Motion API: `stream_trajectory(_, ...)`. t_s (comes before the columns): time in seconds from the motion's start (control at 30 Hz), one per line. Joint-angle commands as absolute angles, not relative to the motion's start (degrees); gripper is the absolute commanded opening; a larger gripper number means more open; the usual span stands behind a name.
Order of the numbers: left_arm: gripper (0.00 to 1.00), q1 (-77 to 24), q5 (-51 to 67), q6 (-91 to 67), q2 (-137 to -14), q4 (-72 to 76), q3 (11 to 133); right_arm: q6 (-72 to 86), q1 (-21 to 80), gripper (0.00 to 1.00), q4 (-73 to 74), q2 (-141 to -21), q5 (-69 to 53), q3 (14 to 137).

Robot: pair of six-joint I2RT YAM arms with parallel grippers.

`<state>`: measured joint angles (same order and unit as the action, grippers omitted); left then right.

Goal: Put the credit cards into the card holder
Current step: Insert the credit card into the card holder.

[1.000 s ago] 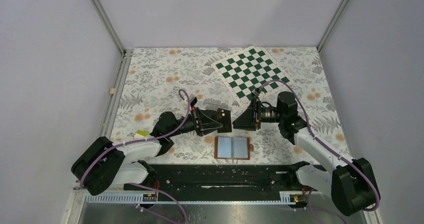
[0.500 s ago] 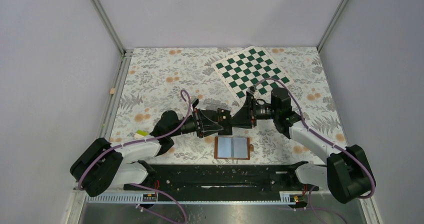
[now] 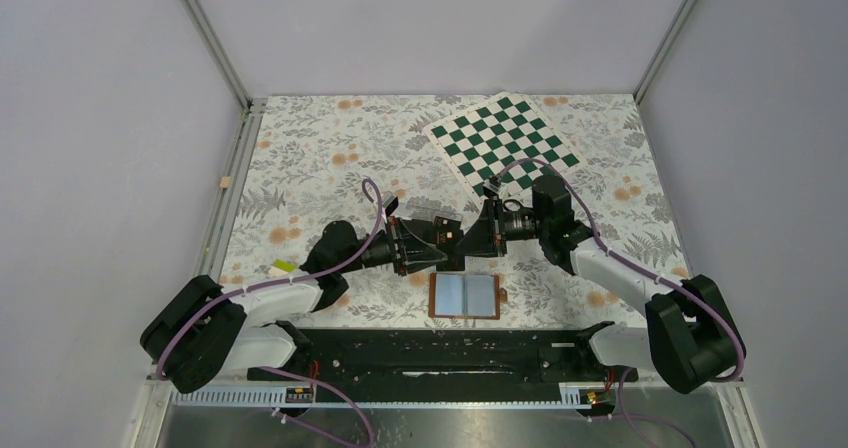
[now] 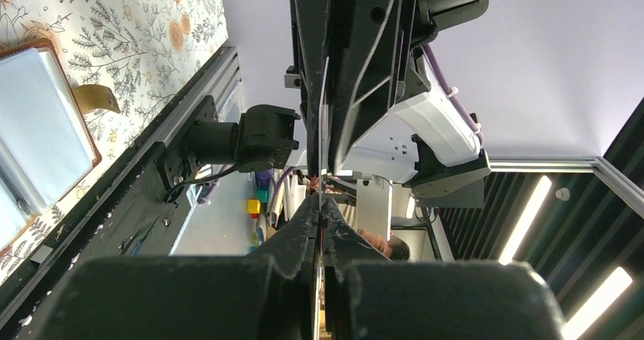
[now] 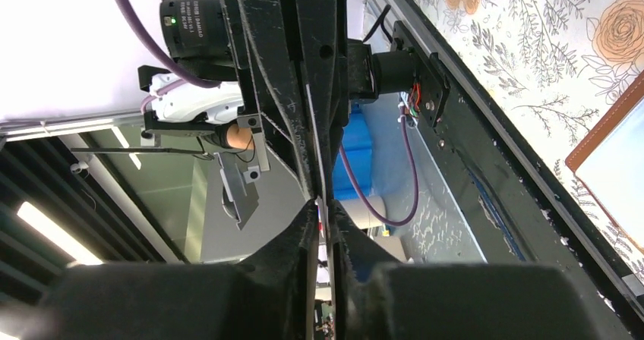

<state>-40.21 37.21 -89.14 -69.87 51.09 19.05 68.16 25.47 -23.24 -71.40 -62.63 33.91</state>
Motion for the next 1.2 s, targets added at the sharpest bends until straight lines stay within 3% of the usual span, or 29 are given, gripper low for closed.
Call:
stream_trajectory(0.0,0.00,-40.47,38.72,-88.25,-70.06,54.15,20.66,69.58,27.37,0.10,-27.55,-73.12,-64.61,35.61)
stream_trajectory(0.1,0.00,-40.45,38.92,-88.11,-70.18,54.20,20.36,69.52,27.42,0.00,-27.86,-73.64,-64.51,35.54)
stream_trajectory(0.27,0.24,-40.52,39.39,-84.62,-68.91,50.82,19.63,63.53,27.42,0.00,-22.78,-71.55,-62.32,34.31)
stream_trajectory(0.4,0.30,-40.51,36.90,-73.60,-65.13,29.32,20.90,52.52,27.26,0.00,-11.07,-67.98,-55.49,30.65)
stream_trajectory(0.53,0.39,-40.90,25.45,-58.92,-60.32,-2.43,26.16,48.78,27.14,0.00,-9.31,-64.62,-48.52,23.83)
stream_trajectory(0.67,0.45,-41.06,18.60,-56.27,-57.86,-10.42,26.33,43.78,27.07,0.00,-6.71,-63.48,-42.31,20.80)
stream_trajectory(0.87,0.44,-41.47,19.30,-59.81,-62.22,-3.17,23.38,39.19,27.11,0.00,-6.70,-68.98,-38.51,21.90)
stream_trajectory(1.17,0.28,-43.57,20.28,-61.69,-72.13,3.99,24.22,38.01,27.08,0.00,-8.40,-73.24,-34.40,21.73)
